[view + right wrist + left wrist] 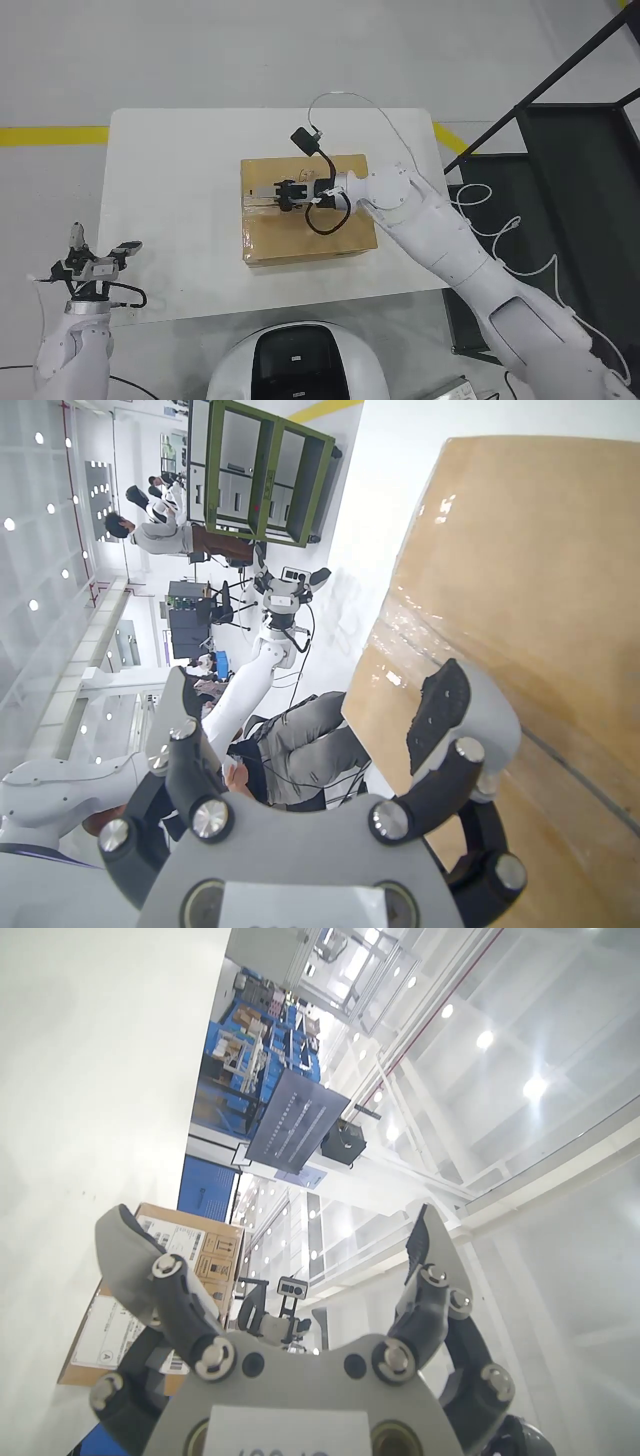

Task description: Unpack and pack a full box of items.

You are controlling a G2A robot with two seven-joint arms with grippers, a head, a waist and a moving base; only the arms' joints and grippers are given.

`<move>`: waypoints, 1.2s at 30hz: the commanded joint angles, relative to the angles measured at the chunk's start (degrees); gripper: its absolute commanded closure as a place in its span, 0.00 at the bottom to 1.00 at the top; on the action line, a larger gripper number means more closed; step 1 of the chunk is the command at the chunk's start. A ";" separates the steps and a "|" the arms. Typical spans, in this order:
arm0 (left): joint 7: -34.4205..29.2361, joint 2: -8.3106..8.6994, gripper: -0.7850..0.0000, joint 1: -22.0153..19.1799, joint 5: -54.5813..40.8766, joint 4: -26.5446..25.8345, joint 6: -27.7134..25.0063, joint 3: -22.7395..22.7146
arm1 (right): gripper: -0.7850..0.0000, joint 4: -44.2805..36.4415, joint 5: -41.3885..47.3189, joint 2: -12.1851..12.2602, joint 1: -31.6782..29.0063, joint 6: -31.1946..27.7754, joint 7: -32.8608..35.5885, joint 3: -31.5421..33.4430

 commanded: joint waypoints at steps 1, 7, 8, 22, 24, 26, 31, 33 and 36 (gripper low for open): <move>0.03 0.10 0.00 0.02 -0.26 0.67 0.19 -0.85 | 0.00 2.29 1.09 -1.05 1.30 -1.21 0.06 -1.88; -0.58 0.10 0.00 0.62 -0.10 0.28 -0.26 -1.68 | 0.00 8.28 3.47 -3.83 4.29 -4.72 -0.60 -5.60; -0.65 0.08 0.00 0.83 0.02 -0.20 -0.54 -1.73 | 0.00 9.21 3.60 -4.27 4.75 -5.17 -0.84 -6.11; 4.23 -0.04 0.00 5.82 5.70 -11.80 -2.11 -3.53 | 0.00 18.41 2.52 -7.90 8.23 -5.97 -2.03 -8.67; 6.29 -0.07 0.00 6.27 7.16 -13.28 -1.77 -3.69 | 0.00 18.08 3.05 -7.77 7.80 -6.16 -1.06 -7.95; 6.63 -0.09 0.00 6.34 7.36 -13.51 -1.70 -3.69 | 0.00 17.14 2.97 -7.37 7.26 -6.26 0.20 -6.97; 6.63 -0.09 0.00 6.34 7.36 -13.51 -1.70 -3.69 | 0.00 13.41 0.07 -5.64 4.97 -4.51 0.53 -3.52; 6.63 -0.09 0.00 6.34 7.36 -13.51 -1.70 -3.69 | 0.00 11.88 -1.46 -4.83 3.69 -3.34 0.16 -1.94; 6.63 -0.09 0.00 6.34 7.36 -13.51 -1.70 -3.69 | 0.00 9.52 -2.66 -3.62 1.47 -1.89 0.35 0.72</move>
